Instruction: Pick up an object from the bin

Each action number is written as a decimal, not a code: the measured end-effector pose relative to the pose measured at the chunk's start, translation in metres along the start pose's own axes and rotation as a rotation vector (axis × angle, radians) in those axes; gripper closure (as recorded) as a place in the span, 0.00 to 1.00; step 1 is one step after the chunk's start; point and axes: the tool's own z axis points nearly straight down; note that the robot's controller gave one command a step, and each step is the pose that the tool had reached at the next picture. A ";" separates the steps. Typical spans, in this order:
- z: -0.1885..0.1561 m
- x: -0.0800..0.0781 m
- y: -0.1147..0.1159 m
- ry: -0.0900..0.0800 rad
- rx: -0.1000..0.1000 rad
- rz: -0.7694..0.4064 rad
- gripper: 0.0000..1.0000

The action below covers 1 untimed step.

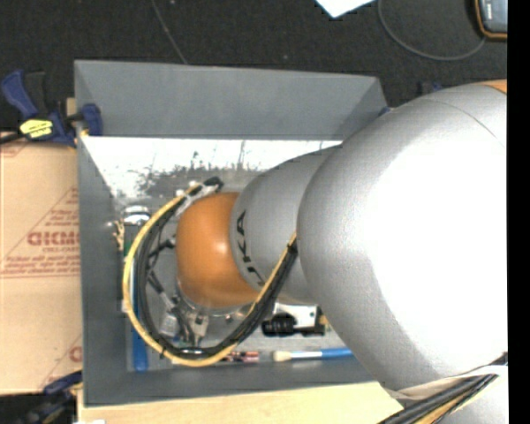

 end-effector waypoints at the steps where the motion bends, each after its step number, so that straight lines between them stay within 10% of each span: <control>1: -0.017 -0.002 0.001 -0.004 -0.004 0.000 1.00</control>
Offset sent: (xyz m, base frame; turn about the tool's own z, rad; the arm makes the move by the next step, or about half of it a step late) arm 0.0014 0.0004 0.0393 -0.0005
